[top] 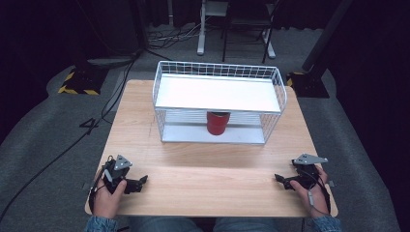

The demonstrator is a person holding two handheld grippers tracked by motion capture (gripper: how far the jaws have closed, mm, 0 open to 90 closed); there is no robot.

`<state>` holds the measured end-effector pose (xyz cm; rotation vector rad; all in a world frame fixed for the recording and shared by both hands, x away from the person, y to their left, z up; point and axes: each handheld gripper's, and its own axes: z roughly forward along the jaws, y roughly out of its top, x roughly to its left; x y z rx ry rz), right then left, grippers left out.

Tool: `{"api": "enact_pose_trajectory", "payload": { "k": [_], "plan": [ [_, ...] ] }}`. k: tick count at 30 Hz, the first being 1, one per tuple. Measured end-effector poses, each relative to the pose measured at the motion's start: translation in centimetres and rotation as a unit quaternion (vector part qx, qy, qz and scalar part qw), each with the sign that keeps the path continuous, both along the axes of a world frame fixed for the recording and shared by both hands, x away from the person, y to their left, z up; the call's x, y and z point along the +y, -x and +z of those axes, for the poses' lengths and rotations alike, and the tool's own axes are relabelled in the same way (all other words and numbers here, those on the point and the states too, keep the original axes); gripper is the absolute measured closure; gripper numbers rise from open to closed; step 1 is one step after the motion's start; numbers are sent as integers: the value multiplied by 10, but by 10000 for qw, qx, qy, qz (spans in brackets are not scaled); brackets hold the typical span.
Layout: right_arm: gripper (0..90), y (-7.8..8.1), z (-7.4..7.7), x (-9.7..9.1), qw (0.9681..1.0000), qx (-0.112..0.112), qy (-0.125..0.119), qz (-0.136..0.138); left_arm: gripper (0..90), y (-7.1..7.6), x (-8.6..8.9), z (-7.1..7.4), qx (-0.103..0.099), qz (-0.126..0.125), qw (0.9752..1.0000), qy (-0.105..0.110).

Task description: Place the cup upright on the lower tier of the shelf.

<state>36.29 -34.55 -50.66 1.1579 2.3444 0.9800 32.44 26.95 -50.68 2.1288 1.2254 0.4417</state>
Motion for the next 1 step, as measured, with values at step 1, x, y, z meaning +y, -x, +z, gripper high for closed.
{"api": "enact_pose_trajectory", "payload": {
  "k": [1],
  "plan": [
    [3,0,0,0,10000,0,0,0,21,0,0,0,0,0,10000,0]
  ]
}}
